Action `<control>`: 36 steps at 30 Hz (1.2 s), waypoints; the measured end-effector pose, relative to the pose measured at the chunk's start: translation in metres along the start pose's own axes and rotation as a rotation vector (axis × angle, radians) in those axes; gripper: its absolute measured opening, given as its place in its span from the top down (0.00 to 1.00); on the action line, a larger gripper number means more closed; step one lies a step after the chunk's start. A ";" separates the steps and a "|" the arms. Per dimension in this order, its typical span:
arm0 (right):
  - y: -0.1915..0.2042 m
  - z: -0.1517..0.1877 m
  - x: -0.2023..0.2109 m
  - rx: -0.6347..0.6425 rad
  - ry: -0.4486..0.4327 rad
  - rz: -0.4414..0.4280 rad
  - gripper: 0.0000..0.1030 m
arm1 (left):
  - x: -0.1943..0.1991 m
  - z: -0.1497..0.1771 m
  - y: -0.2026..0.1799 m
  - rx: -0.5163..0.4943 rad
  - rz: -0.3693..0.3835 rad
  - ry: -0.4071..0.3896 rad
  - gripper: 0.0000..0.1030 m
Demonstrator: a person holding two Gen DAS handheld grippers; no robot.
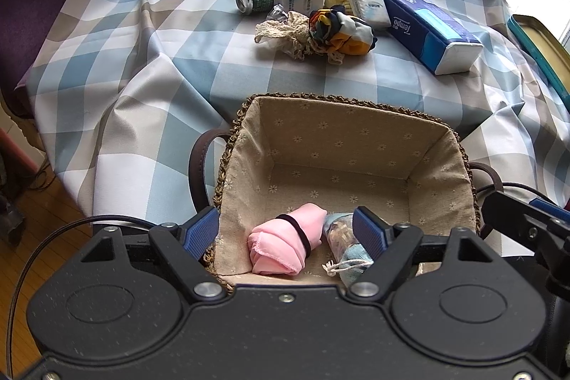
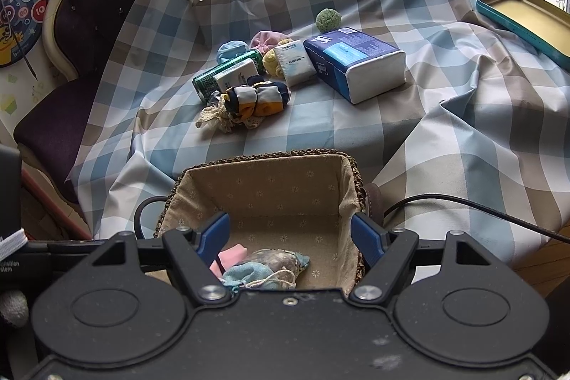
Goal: Organize soft objects
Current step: 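Move both tools back over the table toward the pouch and green ball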
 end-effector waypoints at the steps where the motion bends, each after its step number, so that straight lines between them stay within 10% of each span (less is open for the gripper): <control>1: 0.000 0.000 0.000 0.000 0.002 -0.001 0.27 | 0.000 0.000 0.000 0.000 -0.002 0.000 0.24; 36: -0.011 -0.114 -0.088 0.055 0.018 0.103 0.24 | -0.041 -0.097 0.018 -0.047 -0.118 -0.054 0.17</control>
Point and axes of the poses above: each gripper's, at about its wrist camera, not at the fingertips, and x roughly against the way its jaws point, y to its left, z to its underside, the point moved 1 cm from there along -x, roughly the way its jaws point, and after that the axes turned 3 degrees about y, right-handed, at the moved point
